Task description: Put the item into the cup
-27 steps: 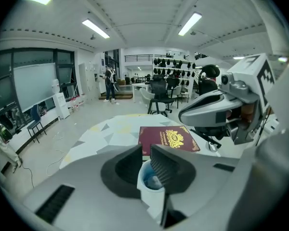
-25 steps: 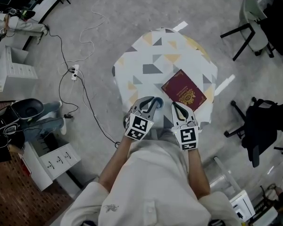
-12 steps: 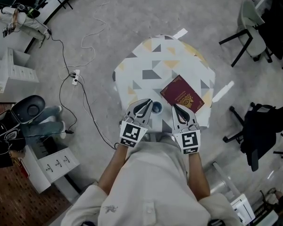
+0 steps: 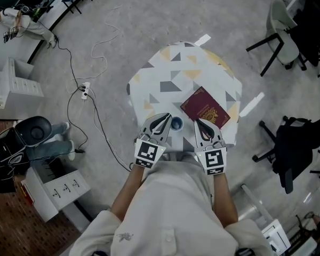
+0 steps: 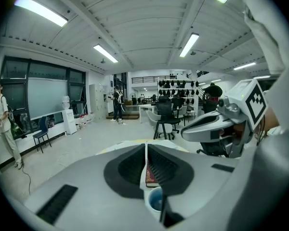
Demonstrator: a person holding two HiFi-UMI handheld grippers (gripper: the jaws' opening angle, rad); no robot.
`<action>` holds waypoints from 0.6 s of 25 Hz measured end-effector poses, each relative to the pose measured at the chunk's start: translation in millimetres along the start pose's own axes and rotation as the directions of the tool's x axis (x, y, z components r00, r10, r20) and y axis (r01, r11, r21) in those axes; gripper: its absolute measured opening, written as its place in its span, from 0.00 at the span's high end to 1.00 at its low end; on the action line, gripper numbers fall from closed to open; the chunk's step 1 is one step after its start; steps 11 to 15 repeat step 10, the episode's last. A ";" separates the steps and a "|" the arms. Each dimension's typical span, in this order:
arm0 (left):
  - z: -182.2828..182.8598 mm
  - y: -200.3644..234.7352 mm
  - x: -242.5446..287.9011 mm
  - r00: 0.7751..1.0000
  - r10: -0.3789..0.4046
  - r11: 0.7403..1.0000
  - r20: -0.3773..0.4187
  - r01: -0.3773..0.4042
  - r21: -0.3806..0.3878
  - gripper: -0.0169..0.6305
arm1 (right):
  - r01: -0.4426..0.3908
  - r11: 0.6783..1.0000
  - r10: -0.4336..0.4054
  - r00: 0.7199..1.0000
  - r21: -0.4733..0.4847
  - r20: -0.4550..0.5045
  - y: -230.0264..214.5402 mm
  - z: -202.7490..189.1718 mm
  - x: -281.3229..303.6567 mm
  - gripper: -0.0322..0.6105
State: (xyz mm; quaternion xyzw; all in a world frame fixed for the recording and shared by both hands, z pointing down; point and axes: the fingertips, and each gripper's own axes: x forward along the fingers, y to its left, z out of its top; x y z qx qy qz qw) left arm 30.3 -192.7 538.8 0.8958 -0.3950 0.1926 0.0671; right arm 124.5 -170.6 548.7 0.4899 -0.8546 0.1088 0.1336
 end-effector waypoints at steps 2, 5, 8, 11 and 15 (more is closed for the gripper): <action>0.6 -0.7 0.5 1.000 -0.004 1.000 0.001 0.004 0.003 0.93 | 0.003 1.000 -0.003 1.000 0.000 0.001 -0.7 1.2 -0.2 0.94; 0.9 -0.5 0.7 1.000 -0.009 1.000 0.002 0.009 0.004 0.93 | 0.007 1.000 -0.007 1.000 -0.002 0.002 -0.9 2.5 0.3 0.94; 2.1 0.3 1.0 1.000 -0.009 1.000 0.006 0.009 0.006 0.93 | 0.008 1.000 -0.008 1.000 -0.006 0.002 -1.2 3.1 1.0 0.94; 3.0 1.1 1.1 1.000 -0.009 1.000 0.010 0.009 0.007 0.93 | 0.010 1.000 -0.010 1.000 -0.008 0.003 -1.3 3.6 1.4 0.94; 3.0 1.1 1.1 1.000 -0.009 1.000 0.010 0.009 0.007 0.93 | 0.010 1.000 -0.010 1.000 -0.008 0.003 -1.3 3.6 1.4 0.94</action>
